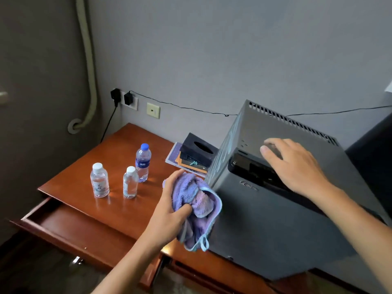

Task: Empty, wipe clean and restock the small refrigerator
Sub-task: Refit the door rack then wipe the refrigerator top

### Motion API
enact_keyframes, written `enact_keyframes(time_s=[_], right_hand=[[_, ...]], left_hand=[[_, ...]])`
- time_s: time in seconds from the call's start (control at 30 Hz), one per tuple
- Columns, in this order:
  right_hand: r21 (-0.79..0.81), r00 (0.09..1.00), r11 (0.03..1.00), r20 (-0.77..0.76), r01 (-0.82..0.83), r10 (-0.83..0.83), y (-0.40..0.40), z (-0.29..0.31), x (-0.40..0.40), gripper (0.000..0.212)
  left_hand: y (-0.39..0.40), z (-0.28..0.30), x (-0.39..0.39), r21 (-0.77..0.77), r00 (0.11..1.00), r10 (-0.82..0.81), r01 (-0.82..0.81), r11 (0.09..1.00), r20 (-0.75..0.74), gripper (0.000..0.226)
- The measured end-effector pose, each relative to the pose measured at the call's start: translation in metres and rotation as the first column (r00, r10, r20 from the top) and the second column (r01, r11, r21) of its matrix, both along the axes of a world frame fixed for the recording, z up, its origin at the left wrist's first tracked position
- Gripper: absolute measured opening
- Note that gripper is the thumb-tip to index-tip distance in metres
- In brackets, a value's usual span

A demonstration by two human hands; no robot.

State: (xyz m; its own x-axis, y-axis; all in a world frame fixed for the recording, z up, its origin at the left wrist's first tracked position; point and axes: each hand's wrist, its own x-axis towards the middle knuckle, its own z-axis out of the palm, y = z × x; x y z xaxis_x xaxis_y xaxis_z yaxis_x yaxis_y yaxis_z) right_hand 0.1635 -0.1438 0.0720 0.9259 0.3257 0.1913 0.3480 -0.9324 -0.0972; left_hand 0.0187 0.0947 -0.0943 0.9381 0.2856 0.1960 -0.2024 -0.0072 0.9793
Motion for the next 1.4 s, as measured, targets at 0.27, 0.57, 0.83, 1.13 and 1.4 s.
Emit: enact_keyframes(time_s=[0.27, 0.57, 0.83, 1.13, 1.4], right_hand=[[0.057, 0.995, 0.996, -0.067, -0.072, 0.076, 0.030, -0.019, 0.061, 0.063], [0.011, 0.994, 0.995, -0.055, -0.095, 0.095, 0.032, -0.029, 0.065, 0.083], [0.048, 0.997, 0.996, -0.027, -0.077, 0.078, 0.033, -0.029, 0.064, 0.070], [0.038, 0.996, 0.996, 0.027, -0.084, 0.083, 0.037, -0.026, 0.061, 0.062], [0.025, 0.995, 0.996, 0.042, -0.086, 0.085, 0.040, -0.025, 0.062, 0.059]], left_hand=[[-0.041, 0.020, 0.053, -0.114, 1.000, -0.003, 0.002, 0.994, -0.010, 0.057], [-0.046, 0.013, 0.075, 0.145, 0.986, -0.099, 0.118, 0.982, -0.135, 0.069], [-0.022, 0.015, 0.113, 0.158, 0.979, -0.190, 0.198, 0.967, -0.068, 0.049], [-0.023, 0.042, 0.158, 0.186, 0.975, -0.166, 0.191, 0.964, -0.146, 0.037], [-0.033, 0.072, 0.287, 0.201, 0.975, -0.090, 0.132, 0.971, -0.203, 0.036]])
